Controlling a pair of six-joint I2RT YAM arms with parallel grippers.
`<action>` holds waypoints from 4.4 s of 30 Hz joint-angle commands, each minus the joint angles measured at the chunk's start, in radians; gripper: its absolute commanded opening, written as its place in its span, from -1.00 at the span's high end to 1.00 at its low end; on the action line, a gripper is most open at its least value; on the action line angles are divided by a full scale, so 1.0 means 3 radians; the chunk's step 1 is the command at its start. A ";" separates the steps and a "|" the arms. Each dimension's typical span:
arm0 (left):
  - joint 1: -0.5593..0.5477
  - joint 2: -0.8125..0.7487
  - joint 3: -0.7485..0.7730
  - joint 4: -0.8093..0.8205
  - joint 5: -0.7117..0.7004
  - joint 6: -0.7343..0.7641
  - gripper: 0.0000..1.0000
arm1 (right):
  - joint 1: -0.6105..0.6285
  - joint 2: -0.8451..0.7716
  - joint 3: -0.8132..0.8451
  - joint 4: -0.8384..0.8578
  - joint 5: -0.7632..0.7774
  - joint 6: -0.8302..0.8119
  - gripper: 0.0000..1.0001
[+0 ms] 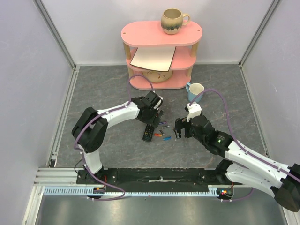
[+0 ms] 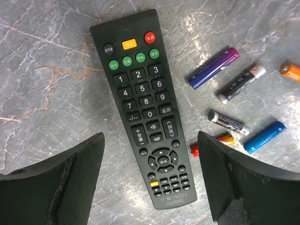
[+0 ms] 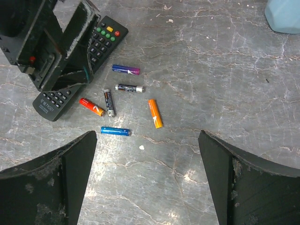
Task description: Load the batteries into the remote control
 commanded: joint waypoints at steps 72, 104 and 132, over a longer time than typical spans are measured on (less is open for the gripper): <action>0.0687 -0.2538 -0.2929 0.5913 0.2022 -0.2849 0.96 | 0.0006 0.0505 -0.0023 0.2716 -0.2478 0.1229 -0.96; 0.0687 -0.2308 -0.3026 0.6302 0.1899 -0.2957 0.96 | 0.0032 0.1068 0.0080 0.3371 -0.2846 0.1460 -0.15; 0.0656 -0.2983 -0.2065 0.2989 0.1496 -0.1633 -0.99 | 0.0885 0.0828 0.1296 -0.0264 -0.0223 -0.0857 1.00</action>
